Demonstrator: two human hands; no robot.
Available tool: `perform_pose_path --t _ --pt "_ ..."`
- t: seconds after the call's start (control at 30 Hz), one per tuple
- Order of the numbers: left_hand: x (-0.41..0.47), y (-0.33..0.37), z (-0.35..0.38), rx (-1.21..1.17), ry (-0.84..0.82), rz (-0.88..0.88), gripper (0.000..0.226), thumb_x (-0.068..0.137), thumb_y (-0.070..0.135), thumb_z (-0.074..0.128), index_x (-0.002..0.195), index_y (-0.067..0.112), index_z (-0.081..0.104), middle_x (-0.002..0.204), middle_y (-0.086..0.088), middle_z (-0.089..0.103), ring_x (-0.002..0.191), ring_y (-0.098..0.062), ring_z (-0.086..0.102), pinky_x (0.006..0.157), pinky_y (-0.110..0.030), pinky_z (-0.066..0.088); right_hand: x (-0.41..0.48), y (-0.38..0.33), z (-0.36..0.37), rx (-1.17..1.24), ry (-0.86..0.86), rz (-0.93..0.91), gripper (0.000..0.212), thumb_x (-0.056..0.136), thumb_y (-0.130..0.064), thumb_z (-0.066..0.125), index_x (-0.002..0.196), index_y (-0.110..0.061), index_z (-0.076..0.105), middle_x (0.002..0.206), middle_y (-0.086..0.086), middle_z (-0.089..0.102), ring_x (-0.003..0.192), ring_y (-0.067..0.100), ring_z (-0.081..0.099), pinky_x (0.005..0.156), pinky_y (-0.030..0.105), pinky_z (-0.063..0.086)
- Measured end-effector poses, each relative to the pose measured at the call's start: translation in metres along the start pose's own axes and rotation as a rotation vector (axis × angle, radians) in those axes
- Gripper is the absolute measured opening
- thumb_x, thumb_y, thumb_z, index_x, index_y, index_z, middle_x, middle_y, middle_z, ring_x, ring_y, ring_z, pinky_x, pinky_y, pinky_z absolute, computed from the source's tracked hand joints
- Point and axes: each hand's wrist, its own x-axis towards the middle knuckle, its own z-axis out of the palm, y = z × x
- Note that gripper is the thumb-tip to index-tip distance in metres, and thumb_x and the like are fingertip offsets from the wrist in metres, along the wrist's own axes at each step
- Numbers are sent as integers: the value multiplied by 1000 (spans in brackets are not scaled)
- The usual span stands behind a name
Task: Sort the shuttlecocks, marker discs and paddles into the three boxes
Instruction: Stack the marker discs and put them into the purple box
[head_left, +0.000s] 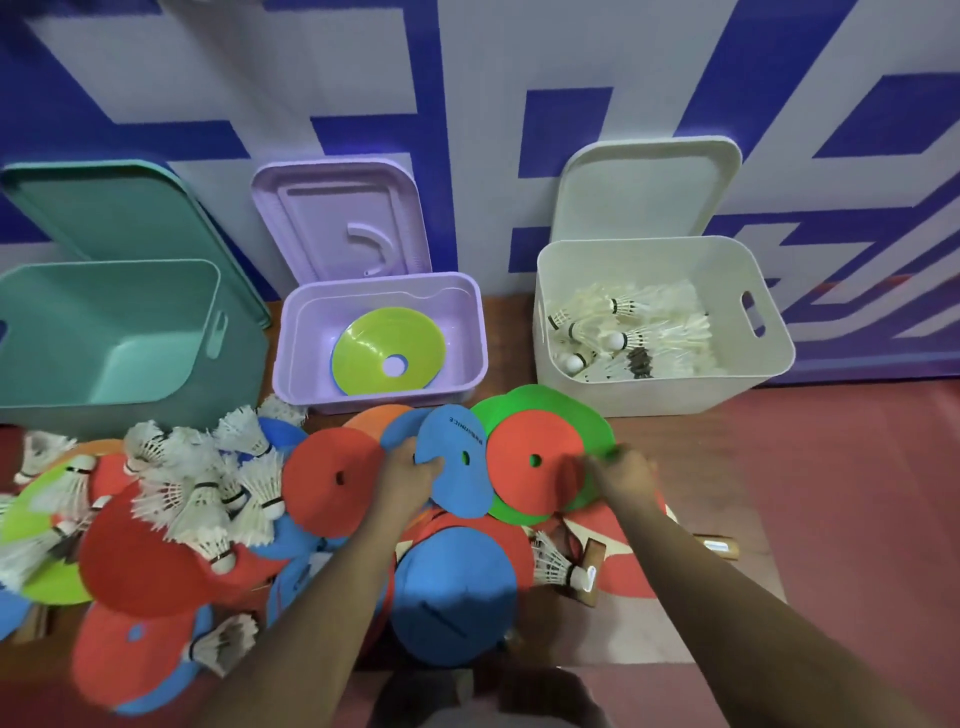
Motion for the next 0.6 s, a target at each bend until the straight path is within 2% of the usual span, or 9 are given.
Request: perform_pose_path --t 0.07,0.17,0.3,0.4,0.47,0.53,0.6 --pt "-3 -5 1 -10 10 0 20 92 -3 54 105 10 62 95 -7 67 94 -28 65 77 -44 55 5 3 0 124 -113 -15 31 82 -25 75 98 -3 61 90 15 66 93 31 64 72 35 43" --pt "-6 -9 3 -54 64 -9 21 87 7 60 107 10 63 99 -8 69 97 -31 66 82 -47 54 0 5 -1 224 -116 -200 12 83 -7 65 86 -1 56 83 23 65 74 28 61 65 42 47" --pt "-2 -26 7 -179 121 3 29 76 15 59 104 20 65 104 -9 70 100 -32 66 88 -49 54 -26 -4 -21 191 -58 -507 12 91 -10 57 87 -10 45 74 10 58 68 28 54 63 42 39" --pt "-1 -33 11 -242 139 10 38 81 10 61 119 13 60 116 -16 67 107 -36 64 91 -56 52 -39 -15 -37 190 -81 -703 15 92 -8 55 86 -14 43 71 3 54 67 22 50 62 37 38" --pt "-3 -34 14 -286 160 17 41 86 4 60 126 8 56 120 -17 65 108 -37 63 91 -55 52 -42 -22 -45 215 -32 -775 16 94 -6 53 85 -15 43 73 -1 53 66 18 47 59 33 34" --pt "-5 -37 16 -319 171 30 45 81 10 62 126 9 56 120 -16 66 107 -36 64 91 -56 52 -45 -30 -52 241 59 -807 16 94 -5 51 87 -16 43 75 -2 51 66 14 45 60 28 28" --pt "-1 -47 18 -337 170 46 48 77 18 62 124 12 58 119 -14 67 108 -35 65 92 -58 51 -46 -36 -59 291 137 -806 13 94 -2 49 88 -13 44 75 0 50 66 16 44 59 28 27"
